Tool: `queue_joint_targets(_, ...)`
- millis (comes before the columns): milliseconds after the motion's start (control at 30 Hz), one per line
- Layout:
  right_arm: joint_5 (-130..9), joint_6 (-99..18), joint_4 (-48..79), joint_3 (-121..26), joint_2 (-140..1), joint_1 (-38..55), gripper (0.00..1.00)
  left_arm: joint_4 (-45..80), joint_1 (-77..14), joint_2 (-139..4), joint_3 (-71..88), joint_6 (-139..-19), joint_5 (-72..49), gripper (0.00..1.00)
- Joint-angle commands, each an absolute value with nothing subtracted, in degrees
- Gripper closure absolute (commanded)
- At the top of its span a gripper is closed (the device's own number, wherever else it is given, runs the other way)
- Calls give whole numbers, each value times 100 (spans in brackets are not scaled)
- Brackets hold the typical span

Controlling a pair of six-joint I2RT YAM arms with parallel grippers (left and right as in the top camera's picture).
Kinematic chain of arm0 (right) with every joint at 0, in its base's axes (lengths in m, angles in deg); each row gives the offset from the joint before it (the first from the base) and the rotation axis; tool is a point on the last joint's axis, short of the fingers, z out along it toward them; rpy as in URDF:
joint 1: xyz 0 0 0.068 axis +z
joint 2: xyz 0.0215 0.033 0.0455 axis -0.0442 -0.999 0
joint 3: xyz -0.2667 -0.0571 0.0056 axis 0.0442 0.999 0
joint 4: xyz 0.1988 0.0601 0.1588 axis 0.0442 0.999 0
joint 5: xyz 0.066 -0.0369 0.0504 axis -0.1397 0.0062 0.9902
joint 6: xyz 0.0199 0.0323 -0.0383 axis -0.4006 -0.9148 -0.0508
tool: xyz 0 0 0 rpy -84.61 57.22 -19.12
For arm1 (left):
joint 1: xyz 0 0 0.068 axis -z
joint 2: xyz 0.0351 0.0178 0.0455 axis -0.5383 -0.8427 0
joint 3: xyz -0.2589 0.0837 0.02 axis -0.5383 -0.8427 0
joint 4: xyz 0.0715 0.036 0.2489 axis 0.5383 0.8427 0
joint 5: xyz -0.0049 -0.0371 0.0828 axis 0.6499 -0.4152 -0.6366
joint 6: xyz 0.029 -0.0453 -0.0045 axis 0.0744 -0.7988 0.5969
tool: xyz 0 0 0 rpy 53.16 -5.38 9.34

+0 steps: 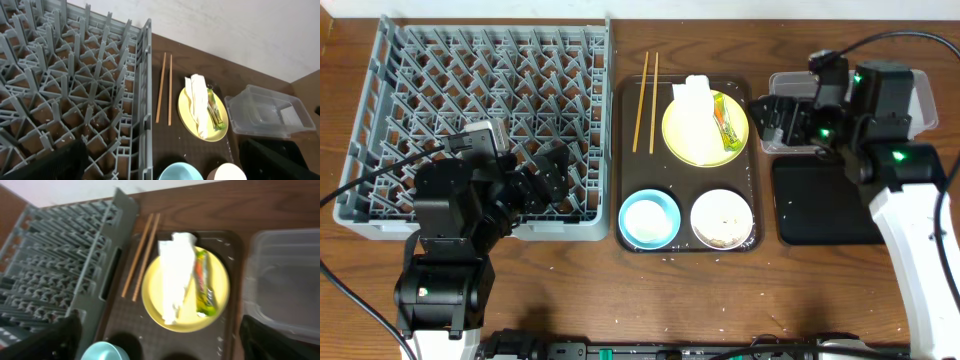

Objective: Sort waste into correct bins and load items into the dishwasher
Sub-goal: 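Reach the right gripper to the white tissue on the yellow plate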

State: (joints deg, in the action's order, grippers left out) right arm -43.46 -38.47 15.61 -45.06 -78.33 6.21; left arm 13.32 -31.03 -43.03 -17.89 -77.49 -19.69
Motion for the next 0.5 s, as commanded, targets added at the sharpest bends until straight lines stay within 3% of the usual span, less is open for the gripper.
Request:
queue_joint_targets(0,-3941,-4100,1423,-4602,-8168,1043,12,1421,-3127,-4277,-1701,-7799,-1877,3)
queue_joint_targets(133,-4916,-4098,1478,-4602,-8561,1778,18,1507,-3127,-4277,-1701,-7797,-1877,2)
queue_joint_targets(267,-7202,-4094,1482,-4602,-9057,2394,21,1507,-3127,-4277,-1701,-7797,-1877,2)
queue_joint_targets(300,-7430,-4096,1427,-4600,-9173,2468,24,1507,-3127,-4277,-1701,-7797,-1877,3)
queue_joint_targets(367,-7751,-4098,1106,-4600,-9566,2589,41,1507,-3127,-4277,-1701,-7797,-1877,3)
queue_joint_targets(467,-7746,-4098,525,-4600,-10095,2597,50,1507,-3127,-4277,-1701,-7799,-1877,3)
